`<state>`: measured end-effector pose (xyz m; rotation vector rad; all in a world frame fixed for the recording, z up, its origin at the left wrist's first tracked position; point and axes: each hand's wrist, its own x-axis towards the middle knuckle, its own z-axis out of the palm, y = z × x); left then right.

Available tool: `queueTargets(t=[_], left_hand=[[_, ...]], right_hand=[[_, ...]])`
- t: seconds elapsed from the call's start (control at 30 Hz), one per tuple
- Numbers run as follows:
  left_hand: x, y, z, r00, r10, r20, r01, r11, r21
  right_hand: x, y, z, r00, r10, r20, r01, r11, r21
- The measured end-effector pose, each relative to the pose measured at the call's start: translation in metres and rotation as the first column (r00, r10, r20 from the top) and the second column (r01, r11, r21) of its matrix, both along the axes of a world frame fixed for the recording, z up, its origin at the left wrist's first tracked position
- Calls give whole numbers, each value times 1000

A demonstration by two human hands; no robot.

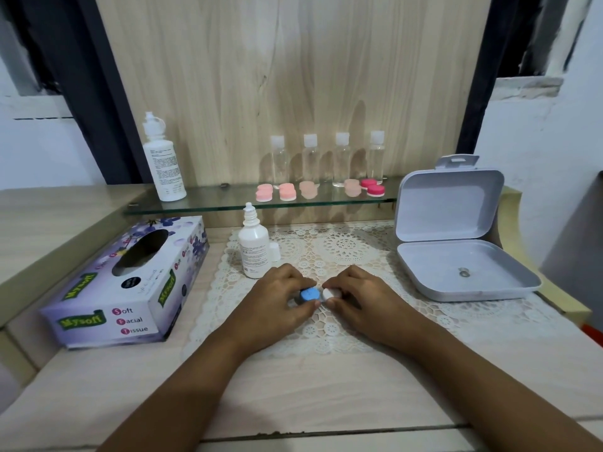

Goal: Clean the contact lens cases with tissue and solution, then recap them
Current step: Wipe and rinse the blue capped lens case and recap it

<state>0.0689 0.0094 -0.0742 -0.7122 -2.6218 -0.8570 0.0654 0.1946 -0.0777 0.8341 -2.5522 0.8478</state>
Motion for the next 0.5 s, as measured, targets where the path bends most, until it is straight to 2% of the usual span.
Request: queueTargets(t=[0.27, 0.4, 0.5], left_hand=[[-1, 2, -1, 998, 48, -28, -48, 999, 5], [1, 1, 0, 999, 40, 28, -40, 999, -8], [5, -3, 1, 995, -26, 100, 31, 998, -53]], right_hand=[[-1, 0, -2, 1000, 10, 13, -10, 1000, 2], [0, 1, -2, 1000, 7, 15, -7, 1000, 7], [-1, 1, -1, 1000, 0, 10, 0, 1000, 12]])
